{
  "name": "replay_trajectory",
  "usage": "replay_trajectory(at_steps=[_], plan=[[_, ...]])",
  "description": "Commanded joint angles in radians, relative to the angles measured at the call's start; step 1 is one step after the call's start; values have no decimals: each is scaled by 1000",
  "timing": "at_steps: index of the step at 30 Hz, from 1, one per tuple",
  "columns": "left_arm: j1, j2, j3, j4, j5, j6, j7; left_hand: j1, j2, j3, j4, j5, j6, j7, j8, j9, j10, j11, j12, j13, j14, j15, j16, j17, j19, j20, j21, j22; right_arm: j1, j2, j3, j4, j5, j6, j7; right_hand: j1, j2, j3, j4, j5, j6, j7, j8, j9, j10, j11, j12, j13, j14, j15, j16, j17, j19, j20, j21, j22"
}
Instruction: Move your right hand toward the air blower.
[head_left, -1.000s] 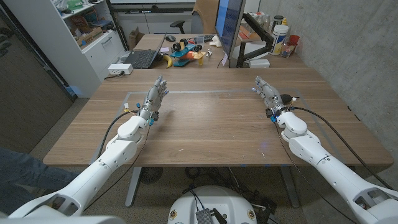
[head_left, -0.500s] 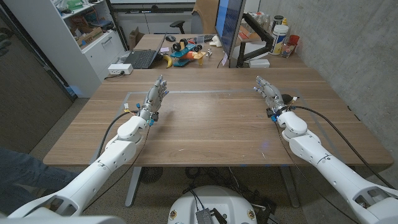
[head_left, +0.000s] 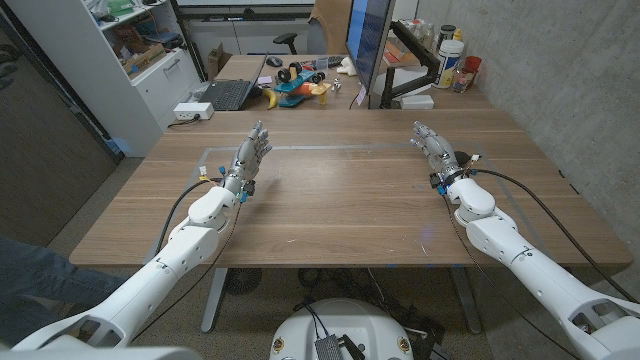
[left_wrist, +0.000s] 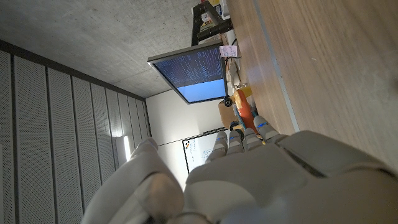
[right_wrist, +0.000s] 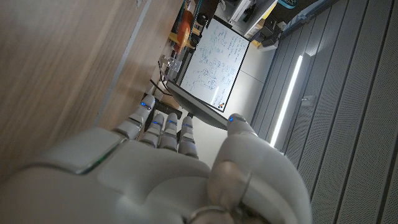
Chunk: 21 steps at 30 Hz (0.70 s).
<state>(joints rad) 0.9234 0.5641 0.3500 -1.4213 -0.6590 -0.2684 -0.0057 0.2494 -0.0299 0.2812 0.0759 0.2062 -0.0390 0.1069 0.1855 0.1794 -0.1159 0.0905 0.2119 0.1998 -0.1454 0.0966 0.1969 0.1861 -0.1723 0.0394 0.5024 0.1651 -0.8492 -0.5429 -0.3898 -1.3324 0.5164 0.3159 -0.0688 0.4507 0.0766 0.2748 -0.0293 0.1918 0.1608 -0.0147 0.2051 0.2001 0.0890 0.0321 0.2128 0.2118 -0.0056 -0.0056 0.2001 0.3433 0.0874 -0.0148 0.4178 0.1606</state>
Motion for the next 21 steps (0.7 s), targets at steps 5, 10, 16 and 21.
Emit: replay_trajectory(at_steps=[5, 10, 16, 21], plan=[[11, 10, -4, -22, -2, 10, 6, 5, 10, 2, -8, -2, 9, -2, 11, 1, 6, -5, 9, 1, 4, -4, 6, 1, -61, 12, -5, 6, -2, -5, 3, -2, -17, 7, -16, 2, 8, -4, -9, -2, 2, -14, -1, 1, -6, -8, -5, 3, -21, -1, -4, -9, -41, 4, -29, 5], [13, 14, -5, -30, -2, 15, 7, 5, 11, 2, -9, -3, 10, -5, 10, 1, 8, -10, 9, 0, 8, -6, 7, 1, -56, 25, -7, 6, -5, -14, 3, -13, -27, -2, -26, 0, 8, -6, -11, -2, 4, -22, -1, 1, -8, -14, -6, 3, -18, -5, -2, -15, -54, 10, -40, 6], [15, 16, -4, -35, -1, 17, 9, 6, 13, 2, -10, -3, 11, -9, 9, 1, 11, -12, 9, 0, 11, -9, 8, 1, -54, 31, -10, 6, -7, -24, 4, -26, -38, -16, -37, -9, 8, -12, -12, -3, 5, -33, -1, 1, -10, -20, -6, 1, -3, -11, 5, -26, -71, 55, -60, 7], [17, 16, -4, -40, 0, 22, 15, 7, 16, 3, -11, -4, 12, -10, 9, 1, 13, -13, 10, -1, 13, -9, 7, 1, -50, 34, -14, 7, -4, -25, 3, -28, -49, -24, -52, -13, 8, -15, -13, -3, 4, -40, -3, 1, -18, -30, -9, 0, 17, 1, 12, -35, -71, 80, -70, 8]])
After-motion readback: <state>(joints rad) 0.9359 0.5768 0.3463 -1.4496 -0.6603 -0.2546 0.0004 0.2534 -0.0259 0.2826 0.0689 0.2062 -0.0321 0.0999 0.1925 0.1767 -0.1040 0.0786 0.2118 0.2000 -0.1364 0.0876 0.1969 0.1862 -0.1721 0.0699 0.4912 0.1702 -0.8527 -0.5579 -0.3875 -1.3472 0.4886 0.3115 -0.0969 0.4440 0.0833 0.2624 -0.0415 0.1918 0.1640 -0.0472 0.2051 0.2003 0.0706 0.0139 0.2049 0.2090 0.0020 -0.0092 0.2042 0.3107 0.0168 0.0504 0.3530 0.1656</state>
